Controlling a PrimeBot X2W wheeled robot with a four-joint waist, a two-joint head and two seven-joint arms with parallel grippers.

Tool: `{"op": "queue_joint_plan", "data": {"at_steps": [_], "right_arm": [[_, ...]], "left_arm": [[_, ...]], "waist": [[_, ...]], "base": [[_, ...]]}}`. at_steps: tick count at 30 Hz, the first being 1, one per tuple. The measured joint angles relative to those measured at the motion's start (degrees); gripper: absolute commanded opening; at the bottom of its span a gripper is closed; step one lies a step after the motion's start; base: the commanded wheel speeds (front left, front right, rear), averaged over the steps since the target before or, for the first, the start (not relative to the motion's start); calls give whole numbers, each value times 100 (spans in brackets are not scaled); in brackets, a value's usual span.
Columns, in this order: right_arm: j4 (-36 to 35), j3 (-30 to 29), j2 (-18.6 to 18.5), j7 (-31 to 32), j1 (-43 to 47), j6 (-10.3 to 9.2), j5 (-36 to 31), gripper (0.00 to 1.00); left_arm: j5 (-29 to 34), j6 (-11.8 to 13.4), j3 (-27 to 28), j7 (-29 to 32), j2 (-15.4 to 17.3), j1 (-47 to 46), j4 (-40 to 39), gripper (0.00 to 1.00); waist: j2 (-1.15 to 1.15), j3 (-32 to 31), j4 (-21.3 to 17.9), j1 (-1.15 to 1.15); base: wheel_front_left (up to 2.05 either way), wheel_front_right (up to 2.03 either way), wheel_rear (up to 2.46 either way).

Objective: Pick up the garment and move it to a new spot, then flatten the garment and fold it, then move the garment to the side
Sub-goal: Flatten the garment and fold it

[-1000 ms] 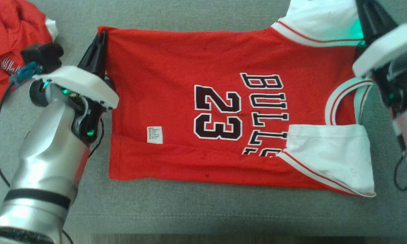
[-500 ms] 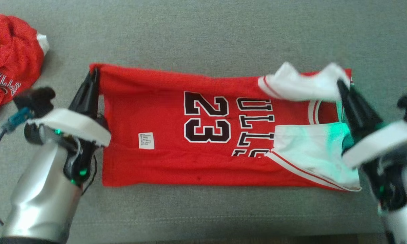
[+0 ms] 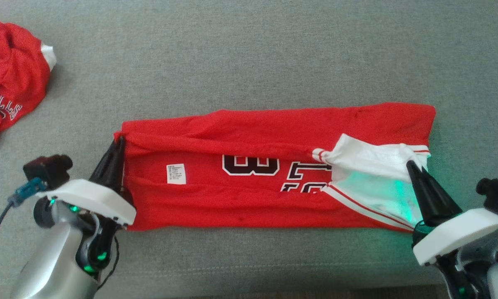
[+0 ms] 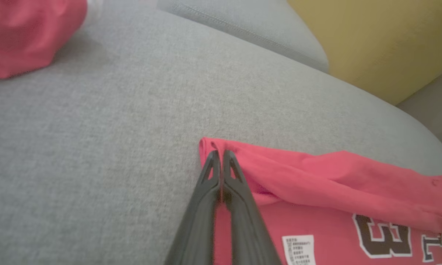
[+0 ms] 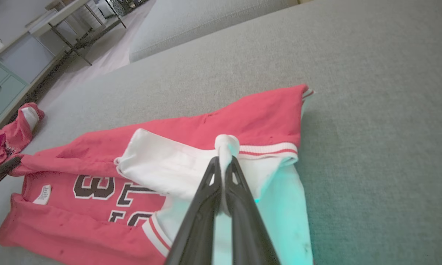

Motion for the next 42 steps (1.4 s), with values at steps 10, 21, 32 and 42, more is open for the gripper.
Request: {"op": "queue_joint_plan", "data": {"at_steps": [10, 21, 32, 42], "right_arm": [[168, 31, 91, 136, 199, 0, -412, 100], [-118, -207, 226, -608, 204, 0, -891, 100], [-236, -310, 216, -1044, -81, 0, -1356, 100], [58, -268, 216, -1069, 99, 0, -1388, 100]], "left_arm": [[222, 371, -18, -190, 33, 279, -102, 100], [878, 960, 133, -491, 119, 790, -1016, 100], [1410, 1444, 90, -447, 232, 1333, -1904, 100], [1454, 1578, -54, -331, 276, 1608, -2069, 100]], "waist": [[0, -73, -11, 0], [0, -422, 12, 0], [0, -958, 38, 0], [0, -1187, 85, 0]], "base": [[0, 0, 0], [0, 0, 0], [0, 0, 0], [0, 0, 0]]}}
